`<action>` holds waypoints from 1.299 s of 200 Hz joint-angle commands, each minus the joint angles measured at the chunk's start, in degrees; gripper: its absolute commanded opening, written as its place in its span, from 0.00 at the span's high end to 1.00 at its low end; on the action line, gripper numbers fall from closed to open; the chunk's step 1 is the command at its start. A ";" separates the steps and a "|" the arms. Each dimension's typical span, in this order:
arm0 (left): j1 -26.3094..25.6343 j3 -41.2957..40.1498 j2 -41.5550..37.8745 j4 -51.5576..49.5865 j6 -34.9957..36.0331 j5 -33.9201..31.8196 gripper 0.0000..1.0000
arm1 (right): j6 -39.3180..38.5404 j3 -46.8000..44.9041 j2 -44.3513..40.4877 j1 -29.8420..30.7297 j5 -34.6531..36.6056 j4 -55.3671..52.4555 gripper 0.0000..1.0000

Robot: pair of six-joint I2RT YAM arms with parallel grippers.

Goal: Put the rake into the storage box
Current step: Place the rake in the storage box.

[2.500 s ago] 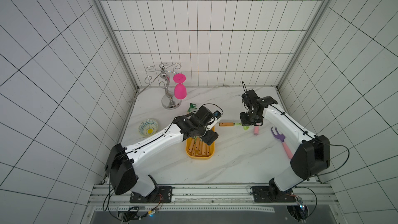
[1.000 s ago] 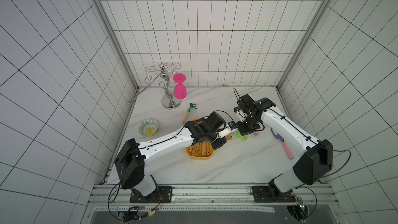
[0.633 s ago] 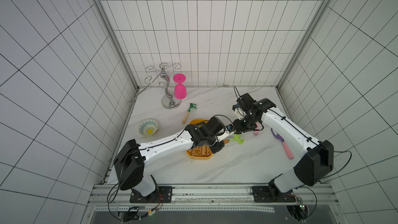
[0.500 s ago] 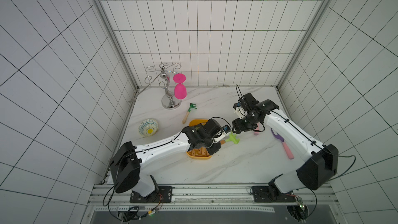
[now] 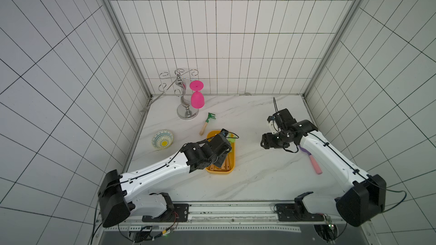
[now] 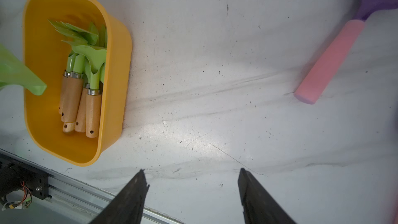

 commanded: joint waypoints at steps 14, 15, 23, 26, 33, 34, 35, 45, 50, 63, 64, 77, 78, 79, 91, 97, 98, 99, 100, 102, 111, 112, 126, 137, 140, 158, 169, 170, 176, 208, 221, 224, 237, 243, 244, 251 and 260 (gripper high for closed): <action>0.18 -2.52 3.26 -1.34 -7.47 -4.96 0.97 | 0.96 -2.52 0.07 -0.21 -2.16 2.47 0.30; 0.18 -2.53 3.38 -1.26 -7.50 -5.07 0.97 | 0.95 -2.61 0.04 -0.21 -2.16 2.45 0.30; 0.18 -2.70 4.42 -0.47 -7.66 -5.38 0.98 | 0.81 -2.77 -0.08 -0.21 -2.03 2.43 0.30; 0.17 -2.68 4.87 -0.28 -7.74 -5.55 0.98 | 0.77 -2.92 -0.07 -0.21 -2.08 2.44 0.30; 0.20 -2.64 5.71 0.11 -8.12 -5.79 0.98 | 0.68 -3.09 -0.24 -0.21 -1.97 2.43 0.30; 0.18 -2.64 5.88 0.13 -8.17 -5.79 0.98 | 0.68 -3.15 -0.24 -0.21 -1.97 2.47 0.30; 0.18 -2.64 6.05 0.23 -8.20 -5.79 0.98 | 0.68 -3.19 -0.29 -0.21 -1.98 2.45 0.30; 0.18 -2.32 7.43 0.79 -8.55 -5.71 0.98 | 0.64 -3.68 -0.53 -0.24 -1.74 2.43 0.29; 0.18 -2.21 8.17 1.20 -8.87 -5.63 0.98 | 0.59 -3.94 -0.67 -0.21 -1.72 2.43 0.30; 0.18 -1.50 10.09 1.89 -9.58 -5.93 0.98 | 0.68 -4.65 -0.91 -0.21 -1.31 2.43 0.30; 0.18 -1.41 10.18 1.94 -9.61 -5.95 0.98 | 0.64 -4.73 -0.88 -0.21 -1.29 2.51 0.30; 0.24 0.44 12.79 1.76 -10.24 -5.98 0.97 | 0.51 -5.43 -0.89 -0.21 -1.34 2.52 0.30; 0.20 0.61 13.02 1.74 -10.34 -5.98 0.97 | 0.51 -5.47 -0.88 -0.17 -1.27 2.52 0.30; 0.19 0.79 13.22 1.69 -10.38 -5.97 0.97 | 0.50 -5.53 -0.87 -0.17 -1.23 2.51 0.30; 0.17 2.64 15.70 1.15 -11.07 -5.41 0.98 | 0.43 -6.11 -0.73 -0.21 -1.36 2.69 0.30; 0.22 3.43 16.85 0.95 -11.44 -5.15 0.98 | 0.43 -6.36 -0.69 -0.21 -1.29 2.63 0.30; 0.20 3.56 17.07 0.90 -11.51 -5.08 0.98 | 0.42 -6.46 -0.69 -0.21 -1.33 2.66 0.30; 0.14 3.67 17.27 0.88 -11.58 -5.04 0.98 | 0.42 -6.51 -0.69 -0.21 -1.35 2.68 0.29; 0.11 3.81 17.46 0.86 -11.62 -4.98 0.98 | 0.42 -6.54 -0.64 -0.21 -1.35 2.68 0.29; 0.11 4.03 17.78 0.74 -11.71 -4.89 0.98 | 0.42 -6.62 -0.67 -0.21 -1.36 2.69 0.30; -0.04 5.04 19.31 0.29 -12.54 -4.88 0.98 | 0.42 -6.95 -0.61 -0.21 -1.32 2.73 0.30; -0.07 5.11 19.49 0.26 -12.58 -4.86 0.98 | 0.42 -6.98 -0.65 -0.21 -1.34 2.71 0.30; -0.26 6.36 21.26 -0.44 -13.77 -5.26 0.98 | 0.42 -7.65 -0.77 -0.22 -1.36 3.11 0.30; -0.20 7.17 22.55 -0.79 -14.71 -5.19 0.98 | 0.42 -8.20 -0.79 -0.21 -1.39 3.50 0.30; -0.26 7.51 22.86 -0.96 -14.96 -5.14 0.98 | 0.42 -8.35 -0.70 -0.21 -1.37 3.55 0.29; -0.46 9.11 24.89 -2.03 -16.62 -4.26 0.95 | 0.46 -8.89 -0.23 -0.21 -0.95 3.75 0.29; -0.98 9.80 25.90 -2.62 -17.59 -3.75 0.91 | 0.84 -9.11 0.02 -0.26 0.35 3.96 0.29; -1.02 9.87 25.95 -2.68 -17.65 -3.72 0.90 | 0.94 -9.11 0.02 -0.28 0.55 3.94 0.29; -1.35 9.99 26.26 -2.84 -18.24 -3.33 0.87 | 1.39 -9.29 0.12 -0.31 1.39 4.13 0.29; -2.93 9.82 26.74 -3.54 -20.11 -1.31 0.74 | 2.79 -9.51 -0.31 -1.31 2.85 5.51 0.29; -3.11 9.83 25.94 -4.16 -20.83 -0.69 0.67 | 2.83 -9.18 -0.18 -1.89 2.78 5.89 0.29; -3.24 9.70 25.51 -4.24 -20.96 -0.43 0.64 | 2.77 -9.05 -0.19 -2.01 2.65 5.89 0.29; -3.58 9.27 23.75 -4.20 -21.28 0.60 0.52 | 2.53 -8.48 0.26 -2.70 2.36 5.88 0.29; -3.77 9.10 22.83 -4.31 -21.37 1.07 0.49 | 2.36 -8.14 0.48 -3.08 2.08 5.87 0.29; -3.77 9.12 22.66 -4.32 -21.39 1.11 0.48 | 2.31 -8.10 0.51 -3.18 2.07 5.86 0.29; -3.84 8.97 21.72 -4.86 -21.58 1.23 0.44 | 2.19 -7.82 0.84 -3.50 2.01 5.91 0.29; -3.82 8.99 20.43 -5.44 -21.59 1.26 0.40 | 1.94 -7.50 1.07 -4.02 1.95 5.87 0.29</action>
